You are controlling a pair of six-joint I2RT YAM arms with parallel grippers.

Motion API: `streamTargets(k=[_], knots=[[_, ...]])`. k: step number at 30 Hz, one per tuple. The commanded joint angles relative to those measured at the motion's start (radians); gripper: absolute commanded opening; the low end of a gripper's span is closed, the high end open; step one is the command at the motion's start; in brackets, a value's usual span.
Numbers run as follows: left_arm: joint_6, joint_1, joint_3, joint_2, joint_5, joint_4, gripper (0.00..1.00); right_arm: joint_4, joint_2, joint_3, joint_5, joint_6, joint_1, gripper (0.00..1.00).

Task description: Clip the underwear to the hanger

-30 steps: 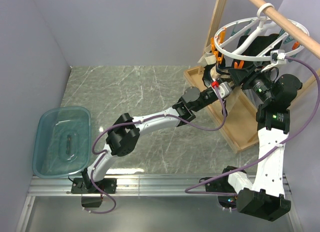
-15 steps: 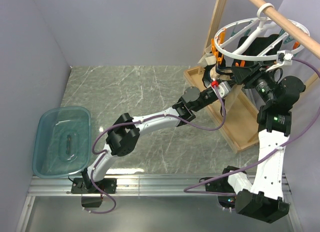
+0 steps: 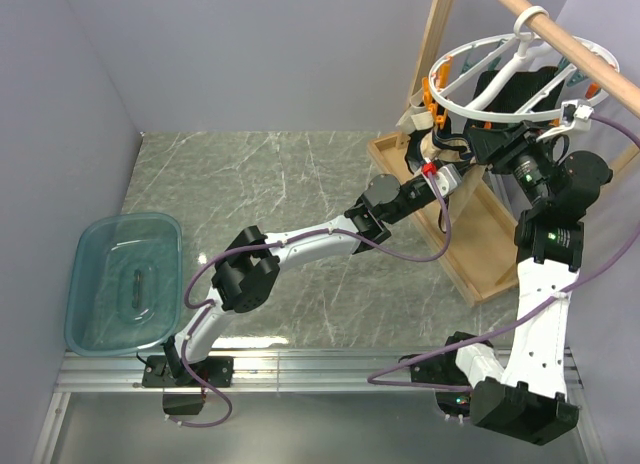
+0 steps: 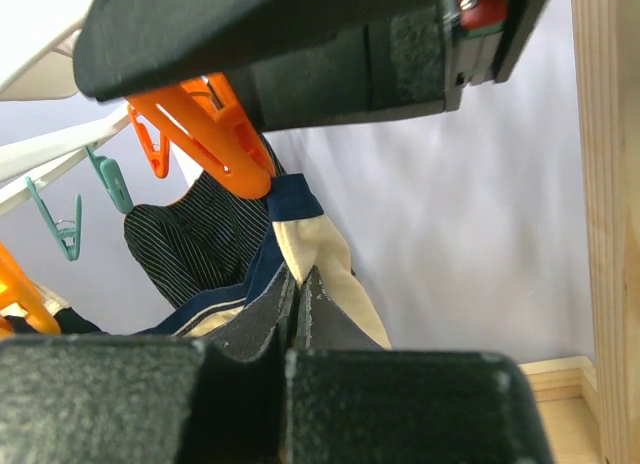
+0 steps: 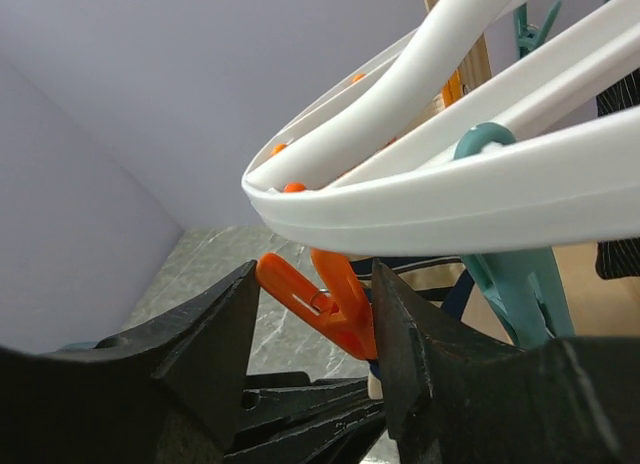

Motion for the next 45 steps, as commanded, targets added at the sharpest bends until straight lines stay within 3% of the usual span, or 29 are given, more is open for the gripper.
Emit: streamTargets(k=[1,11,16,18,31,41,45], knots=[[0.01,0.001,0.009,-0.069,0.004,0.043,0.0,0.036,0.02,0.057,0.005,0.004,-0.007,0.55],[0.013,0.001,0.013,-0.067,0.01,0.037,0.0,0.045,0.038,0.081,-0.009,-0.008,-0.004,0.52],[0.013,0.001,0.016,-0.065,0.012,0.034,0.0,0.025,0.034,0.091,0.009,-0.028,0.008,0.66],[0.015,0.001,0.018,-0.065,0.012,0.035,0.0,0.007,0.031,0.101,0.034,-0.053,0.02,0.67],[0.012,0.001,0.026,-0.059,0.016,0.032,0.0,-0.128,0.051,0.163,0.185,-0.22,0.111,0.65],[0.012,0.003,0.026,-0.058,0.016,0.031,0.0,-0.184,0.078,0.195,0.209,-0.3,0.14,0.66],[0.009,0.001,0.024,-0.059,0.018,0.031,0.0,-0.159,0.066,0.178,0.209,-0.306,0.14,0.59]])
